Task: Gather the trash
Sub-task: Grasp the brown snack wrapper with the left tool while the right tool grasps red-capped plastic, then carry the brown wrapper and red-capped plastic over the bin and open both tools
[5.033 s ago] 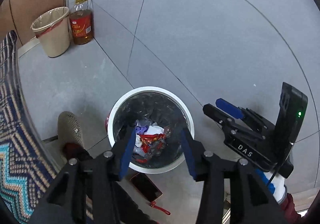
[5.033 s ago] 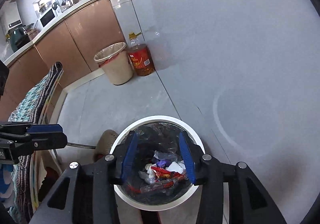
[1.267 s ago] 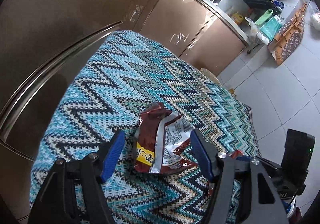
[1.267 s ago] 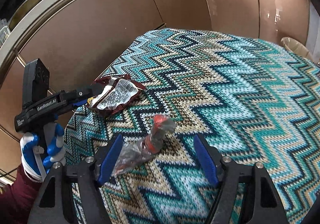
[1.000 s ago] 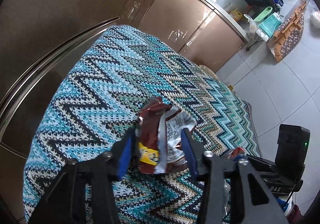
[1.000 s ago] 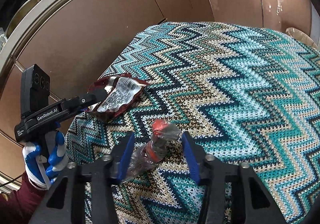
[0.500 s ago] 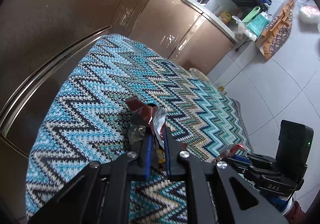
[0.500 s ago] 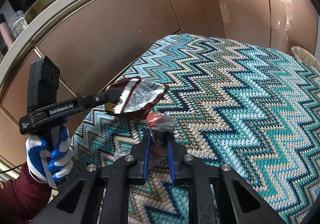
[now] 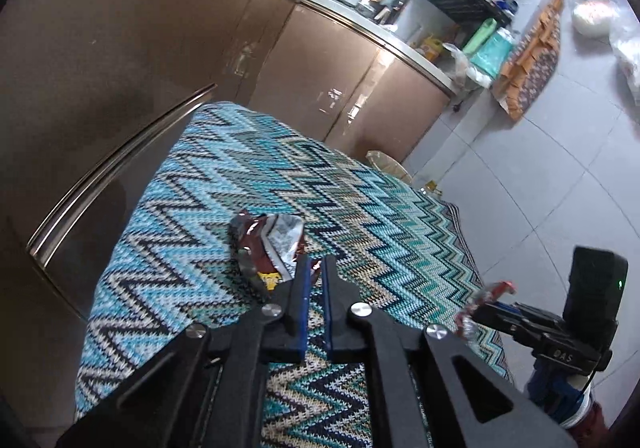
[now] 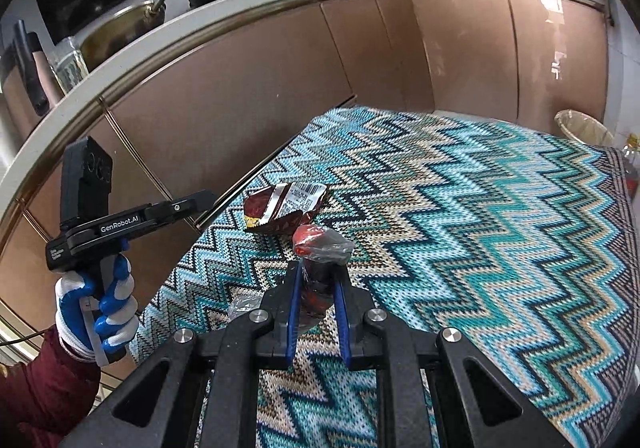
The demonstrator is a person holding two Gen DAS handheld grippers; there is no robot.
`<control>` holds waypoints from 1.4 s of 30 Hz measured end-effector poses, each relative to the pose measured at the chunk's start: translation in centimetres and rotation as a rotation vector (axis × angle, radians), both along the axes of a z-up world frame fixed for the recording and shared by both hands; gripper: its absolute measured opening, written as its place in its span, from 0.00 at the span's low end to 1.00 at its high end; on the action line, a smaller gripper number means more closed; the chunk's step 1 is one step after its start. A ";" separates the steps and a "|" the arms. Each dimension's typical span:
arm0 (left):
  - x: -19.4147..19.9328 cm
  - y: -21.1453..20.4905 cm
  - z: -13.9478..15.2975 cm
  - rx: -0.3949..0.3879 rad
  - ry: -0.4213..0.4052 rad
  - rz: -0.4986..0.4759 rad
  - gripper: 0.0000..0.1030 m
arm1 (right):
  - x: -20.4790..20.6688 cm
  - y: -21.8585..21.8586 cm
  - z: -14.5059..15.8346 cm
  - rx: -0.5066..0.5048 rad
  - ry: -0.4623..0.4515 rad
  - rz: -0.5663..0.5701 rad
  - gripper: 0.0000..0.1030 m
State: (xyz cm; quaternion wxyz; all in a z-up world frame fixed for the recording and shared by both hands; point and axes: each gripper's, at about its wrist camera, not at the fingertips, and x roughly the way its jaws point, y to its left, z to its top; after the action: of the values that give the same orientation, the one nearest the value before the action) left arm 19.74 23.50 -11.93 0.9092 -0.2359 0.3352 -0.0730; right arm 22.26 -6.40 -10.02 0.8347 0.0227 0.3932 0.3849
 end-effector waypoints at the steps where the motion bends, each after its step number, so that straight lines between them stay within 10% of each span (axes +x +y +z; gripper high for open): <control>1: 0.0 0.5 -0.3 -0.013 0.010 0.014 0.08 | -0.1 -0.4 0.1 0.005 -0.003 -0.006 0.14; 3: 0.2 1.3 -1.0 -0.033 0.046 0.039 0.21 | -0.2 -1.0 0.1 0.012 -0.002 -0.018 0.14; 5: 0.6 2.0 -1.8 -0.054 0.066 0.066 0.58 | 0.1 -1.5 -0.2 0.016 0.007 -0.032 0.14; 12: 4.0 1.9 -4.1 -0.096 0.103 0.064 0.58 | 1.3 -2.3 -1.6 0.006 0.038 -0.059 0.14; 16: 6.4 1.6 -5.8 -0.128 0.165 0.071 0.54 | 1.7 -2.5 -2.0 -0.003 0.045 -0.066 0.14; 20: 8.1 1.0 -7.5 -0.164 0.218 0.050 0.12 | 1.6 -2.8 -2.0 -0.008 0.042 -0.075 0.14; 42: -0.4 -7.2 3.6 0.215 -0.067 -0.023 0.02 | -2.7 -5.7 1.6 0.024 -0.046 -0.146 0.14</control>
State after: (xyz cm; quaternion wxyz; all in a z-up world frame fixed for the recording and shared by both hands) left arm 19.35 16.33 -8.38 0.9391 -0.1306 0.3131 -0.0549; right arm 19.56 -12.10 -8.41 0.8689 0.0525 0.3666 0.3283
